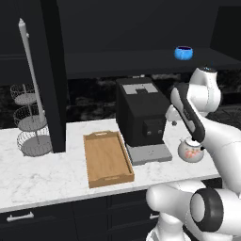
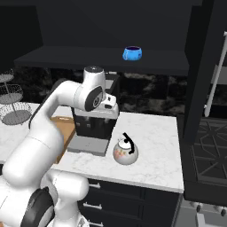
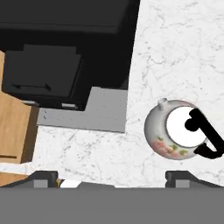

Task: Pick the kettle from the counter and place it on the tray. Then pick the mug from the cabinet and place it on the tray. Then close the cabinet doors.

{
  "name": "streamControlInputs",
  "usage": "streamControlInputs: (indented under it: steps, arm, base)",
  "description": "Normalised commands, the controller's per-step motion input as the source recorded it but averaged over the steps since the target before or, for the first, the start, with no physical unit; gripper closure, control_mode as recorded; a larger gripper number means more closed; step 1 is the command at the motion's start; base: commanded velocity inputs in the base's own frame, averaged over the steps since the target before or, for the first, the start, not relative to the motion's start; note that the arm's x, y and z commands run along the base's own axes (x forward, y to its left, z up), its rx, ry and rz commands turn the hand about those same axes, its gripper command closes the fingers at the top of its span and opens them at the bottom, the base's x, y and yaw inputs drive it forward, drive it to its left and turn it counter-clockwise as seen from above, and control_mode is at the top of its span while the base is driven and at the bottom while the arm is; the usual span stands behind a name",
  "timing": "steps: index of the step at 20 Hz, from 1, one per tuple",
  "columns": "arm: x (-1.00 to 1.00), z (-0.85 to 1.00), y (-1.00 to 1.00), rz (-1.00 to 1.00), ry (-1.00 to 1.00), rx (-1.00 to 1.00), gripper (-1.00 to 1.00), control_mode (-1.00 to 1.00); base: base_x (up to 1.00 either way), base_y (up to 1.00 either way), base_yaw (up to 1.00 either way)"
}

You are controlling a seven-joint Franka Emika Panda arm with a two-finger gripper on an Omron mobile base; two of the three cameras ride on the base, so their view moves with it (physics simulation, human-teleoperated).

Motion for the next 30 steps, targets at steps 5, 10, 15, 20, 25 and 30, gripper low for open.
streamControlInputs:
  steps: [5, 10, 15, 20, 25, 30]
  arm:
    - [-0.08, -0.29, -0.68, 0.17, 0.0, 0.0, -1.0, -1.0]
    - [0.25, -0.26, -0.38, 0.25, 0.0, 0.06, -1.0, -1.0]
    - [0.43, -0.35, -0.78, 0.22, 0.01, 0.0, -1.0, -1.0]
    - [0.28, -0.27, -0.53, 0.16, 0.02, 0.0, -1.0, -1.0]
    - [0.17, -0.28, -0.22, 0.14, 0.06, 0.0, -1.0, -1.0]
    - [0.07, -0.31, -0.11, 0.12, 0.04, 0.01, -1.0, -1.0]
  base:
    - [0.0, 0.0, 0.0]
    - [0.0, 0.0, 0.0]
    - [0.0, 0.0, 0.0]
    - [0.0, 0.0, 0.0]
    - [0.0, 0.0, 0.0]
    - [0.0, 0.0, 0.0]
